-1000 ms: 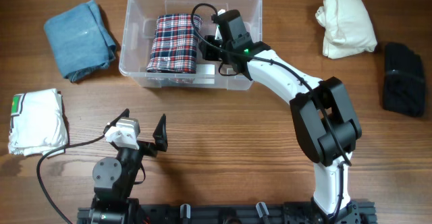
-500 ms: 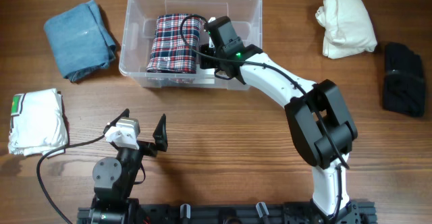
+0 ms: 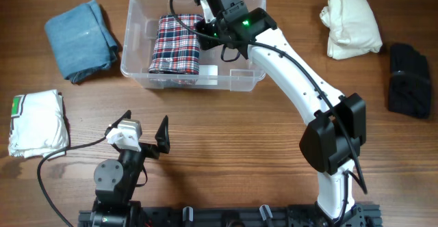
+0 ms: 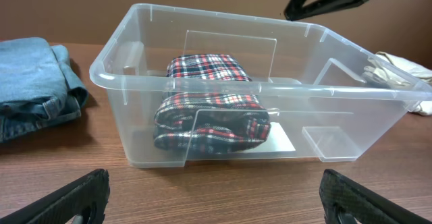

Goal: Pack container
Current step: 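Lower the plaid cloth into the bin's left side and release, then press and straighten the plaid cloth in the bin with the right gripper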

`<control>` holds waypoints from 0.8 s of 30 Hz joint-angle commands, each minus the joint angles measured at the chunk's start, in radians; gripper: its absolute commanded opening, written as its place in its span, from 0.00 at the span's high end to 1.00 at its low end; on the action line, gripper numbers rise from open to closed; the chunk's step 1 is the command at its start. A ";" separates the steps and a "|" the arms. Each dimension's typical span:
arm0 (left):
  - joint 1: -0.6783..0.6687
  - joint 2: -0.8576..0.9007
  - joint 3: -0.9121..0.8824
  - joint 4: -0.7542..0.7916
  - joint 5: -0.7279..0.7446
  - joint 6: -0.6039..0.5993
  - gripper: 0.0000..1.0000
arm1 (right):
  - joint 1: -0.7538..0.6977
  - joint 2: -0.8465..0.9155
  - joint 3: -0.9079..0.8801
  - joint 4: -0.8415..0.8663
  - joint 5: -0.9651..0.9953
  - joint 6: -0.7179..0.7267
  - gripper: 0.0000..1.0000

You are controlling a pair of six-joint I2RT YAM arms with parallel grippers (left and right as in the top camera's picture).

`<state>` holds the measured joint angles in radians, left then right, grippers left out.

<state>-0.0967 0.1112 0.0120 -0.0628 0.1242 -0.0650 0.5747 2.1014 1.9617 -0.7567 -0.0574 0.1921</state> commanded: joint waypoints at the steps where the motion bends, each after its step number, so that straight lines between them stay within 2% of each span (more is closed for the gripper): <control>1: -0.004 -0.003 -0.006 -0.002 -0.002 -0.002 0.00 | 0.010 -0.013 0.009 -0.035 0.143 0.053 0.96; 3: -0.004 -0.003 -0.006 -0.002 -0.002 -0.002 0.00 | 0.023 -0.013 0.009 -0.042 0.200 0.126 0.96; 6: -0.004 -0.003 -0.006 -0.002 -0.002 -0.002 0.00 | 0.024 0.000 0.009 -0.004 0.189 0.128 0.95; 11: -0.004 -0.003 -0.006 -0.002 -0.002 -0.002 0.00 | 0.024 0.061 0.009 0.016 0.191 0.235 0.96; 24: -0.004 -0.003 -0.006 -0.002 -0.002 -0.002 0.00 | 0.029 0.199 0.009 0.057 0.105 0.286 0.94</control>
<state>-0.0967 0.1112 0.0120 -0.0628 0.1242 -0.0650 0.5949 2.2742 1.9614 -0.7139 0.0856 0.4534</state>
